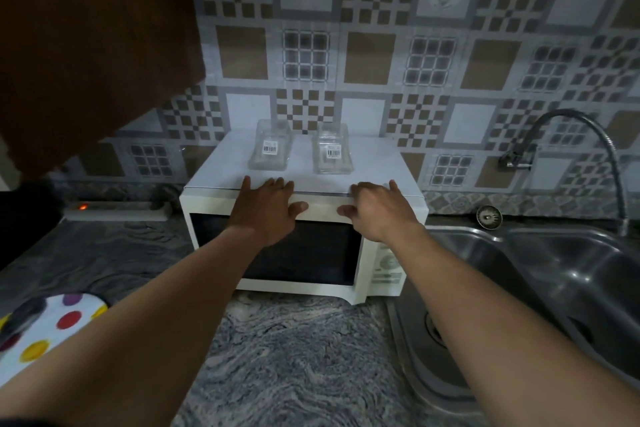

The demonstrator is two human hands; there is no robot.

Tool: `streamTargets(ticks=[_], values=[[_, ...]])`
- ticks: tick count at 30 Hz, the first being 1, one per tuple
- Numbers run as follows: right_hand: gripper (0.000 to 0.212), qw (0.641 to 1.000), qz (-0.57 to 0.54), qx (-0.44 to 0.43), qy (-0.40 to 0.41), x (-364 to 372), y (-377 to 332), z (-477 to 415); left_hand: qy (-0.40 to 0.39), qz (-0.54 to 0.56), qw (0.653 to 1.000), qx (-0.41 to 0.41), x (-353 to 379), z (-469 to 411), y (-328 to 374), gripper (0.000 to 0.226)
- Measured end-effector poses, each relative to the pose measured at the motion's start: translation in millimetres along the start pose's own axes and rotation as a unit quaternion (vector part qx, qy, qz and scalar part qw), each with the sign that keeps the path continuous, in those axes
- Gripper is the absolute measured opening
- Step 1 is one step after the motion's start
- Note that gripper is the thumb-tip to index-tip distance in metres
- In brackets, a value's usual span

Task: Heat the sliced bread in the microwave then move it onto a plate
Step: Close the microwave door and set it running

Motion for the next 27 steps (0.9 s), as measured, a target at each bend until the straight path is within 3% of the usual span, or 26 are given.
streamTargets(ticks=[22, 27], values=[[0.034, 0.999, 0.038, 0.001, 0.027, 2.0, -4.4, 1.4, 0.009, -0.037, 0.999, -0.012, 3.0, 3.9, 10.4, 0.051], [0.054, 0.999, 0.023, 0.000, 0.040, 18.5, -10.1, 14.4, 0.005, -0.027, 0.998, -0.050, 14.3, 13.3, 17.1, 0.056]])
Point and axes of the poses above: each hand's wrist, its own z-axis away from the middle knuckle, its own x-axis out of the palm, y = z × x, the point moved 2 cm from there along -z, towards the middle knuckle, and after that the axes turned 13 degrees about -x, right-handed, at the moved point
